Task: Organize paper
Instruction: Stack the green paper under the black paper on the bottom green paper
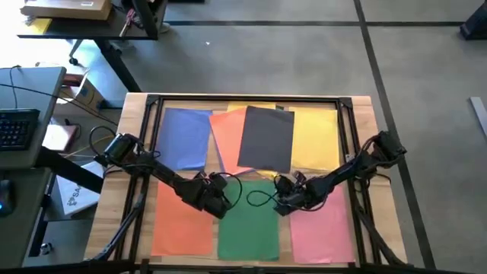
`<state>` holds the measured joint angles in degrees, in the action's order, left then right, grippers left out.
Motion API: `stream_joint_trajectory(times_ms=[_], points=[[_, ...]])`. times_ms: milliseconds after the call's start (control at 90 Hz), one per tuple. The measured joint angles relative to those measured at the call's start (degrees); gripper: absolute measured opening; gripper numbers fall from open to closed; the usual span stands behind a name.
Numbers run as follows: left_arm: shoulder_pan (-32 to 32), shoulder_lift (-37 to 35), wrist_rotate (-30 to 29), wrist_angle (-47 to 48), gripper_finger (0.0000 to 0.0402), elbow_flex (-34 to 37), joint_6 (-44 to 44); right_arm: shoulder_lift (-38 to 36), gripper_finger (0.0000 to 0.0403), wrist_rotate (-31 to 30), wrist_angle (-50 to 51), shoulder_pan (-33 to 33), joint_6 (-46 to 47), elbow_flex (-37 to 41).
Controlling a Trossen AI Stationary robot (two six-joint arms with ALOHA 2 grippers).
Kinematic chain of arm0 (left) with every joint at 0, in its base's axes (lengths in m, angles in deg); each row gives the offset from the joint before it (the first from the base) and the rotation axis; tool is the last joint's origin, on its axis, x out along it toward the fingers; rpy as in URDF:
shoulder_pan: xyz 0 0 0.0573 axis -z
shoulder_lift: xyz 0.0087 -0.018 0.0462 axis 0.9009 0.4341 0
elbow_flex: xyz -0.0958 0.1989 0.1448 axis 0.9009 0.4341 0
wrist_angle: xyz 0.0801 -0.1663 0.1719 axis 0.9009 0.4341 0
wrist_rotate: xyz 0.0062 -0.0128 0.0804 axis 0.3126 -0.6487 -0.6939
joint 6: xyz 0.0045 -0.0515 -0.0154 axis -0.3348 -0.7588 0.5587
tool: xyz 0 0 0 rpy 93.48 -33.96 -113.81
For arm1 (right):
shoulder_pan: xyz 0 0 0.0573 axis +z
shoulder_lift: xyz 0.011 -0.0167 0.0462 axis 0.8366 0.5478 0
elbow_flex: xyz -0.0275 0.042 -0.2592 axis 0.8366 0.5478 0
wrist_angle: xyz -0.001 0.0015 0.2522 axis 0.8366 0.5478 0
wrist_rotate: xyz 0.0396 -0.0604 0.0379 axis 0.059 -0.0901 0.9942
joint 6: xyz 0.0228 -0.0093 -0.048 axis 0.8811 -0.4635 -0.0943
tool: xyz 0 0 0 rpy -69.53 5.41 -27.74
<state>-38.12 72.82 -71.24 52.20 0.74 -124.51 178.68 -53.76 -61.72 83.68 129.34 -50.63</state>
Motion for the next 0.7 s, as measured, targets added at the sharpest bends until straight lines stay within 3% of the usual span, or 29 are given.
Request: stream_joint_trajectory(times_ms=[344, 700], points=[[3.0, -0.1, -1.2, 7.9, 0.0000, -7.4, -0.3, -6.5, 0.0000, -5.6, 1.9, 3.7, 3.3, 0.0], [8.2, 0.0, -0.5, -7.0, 0.0000, -7.5, 1.8, 0.3, 0.0000, -6.2, -11.6, 7.4, -1.8, 0.0]])
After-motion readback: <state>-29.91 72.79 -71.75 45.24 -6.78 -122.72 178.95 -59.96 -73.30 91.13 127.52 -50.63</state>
